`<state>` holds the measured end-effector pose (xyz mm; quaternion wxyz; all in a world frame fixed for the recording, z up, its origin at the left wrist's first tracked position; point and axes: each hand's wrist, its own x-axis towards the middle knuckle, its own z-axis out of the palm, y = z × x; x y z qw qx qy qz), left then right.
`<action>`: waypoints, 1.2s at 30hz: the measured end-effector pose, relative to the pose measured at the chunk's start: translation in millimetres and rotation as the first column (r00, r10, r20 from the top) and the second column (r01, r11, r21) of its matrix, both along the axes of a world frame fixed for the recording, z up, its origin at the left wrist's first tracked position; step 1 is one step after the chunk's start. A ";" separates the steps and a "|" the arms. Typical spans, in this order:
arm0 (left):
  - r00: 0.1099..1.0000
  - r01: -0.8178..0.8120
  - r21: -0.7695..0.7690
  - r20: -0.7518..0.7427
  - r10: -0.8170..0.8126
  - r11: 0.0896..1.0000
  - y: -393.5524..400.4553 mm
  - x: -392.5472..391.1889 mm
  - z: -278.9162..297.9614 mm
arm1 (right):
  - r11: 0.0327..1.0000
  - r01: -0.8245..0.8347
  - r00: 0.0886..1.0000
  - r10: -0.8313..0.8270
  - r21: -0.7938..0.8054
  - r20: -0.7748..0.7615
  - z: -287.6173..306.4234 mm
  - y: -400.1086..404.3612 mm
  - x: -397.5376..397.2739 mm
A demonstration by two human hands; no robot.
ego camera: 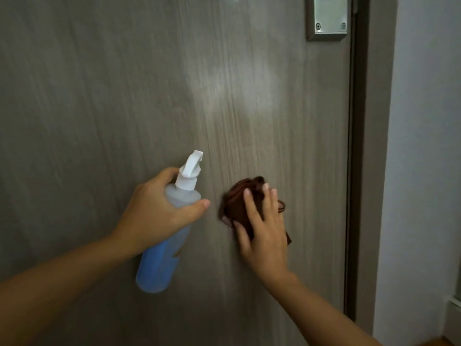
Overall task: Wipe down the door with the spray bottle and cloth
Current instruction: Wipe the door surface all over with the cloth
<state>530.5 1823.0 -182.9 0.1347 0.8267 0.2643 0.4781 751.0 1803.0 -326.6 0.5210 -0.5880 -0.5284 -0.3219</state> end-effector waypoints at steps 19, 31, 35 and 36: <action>0.976 -0.040 -0.039 0.215 0.048 0.998 -7.5 -63.5 -8.9 | 0.995 0.095 0.969 -0.083 0.041 -0.233 14.9 21.9 -38.1; 0.906 -0.343 -0.113 0.222 0.360 0.932 -56.9 -110.3 -35.0 | 0.997 -0.045 0.992 0.053 -0.070 0.118 17.1 27.4 -110.0; 0.885 -0.400 -0.075 0.228 0.406 0.913 -57.6 -137.3 -44.5 | 0.998 -0.064 0.994 0.065 -0.014 0.088 52.2 27.5 -101.9; 0.881 -0.417 -0.072 0.213 0.422 0.906 -56.2 -145.8 -46.7 | 0.999 -0.049 0.997 0.049 -0.004 0.063 61.3 28.2 -104.5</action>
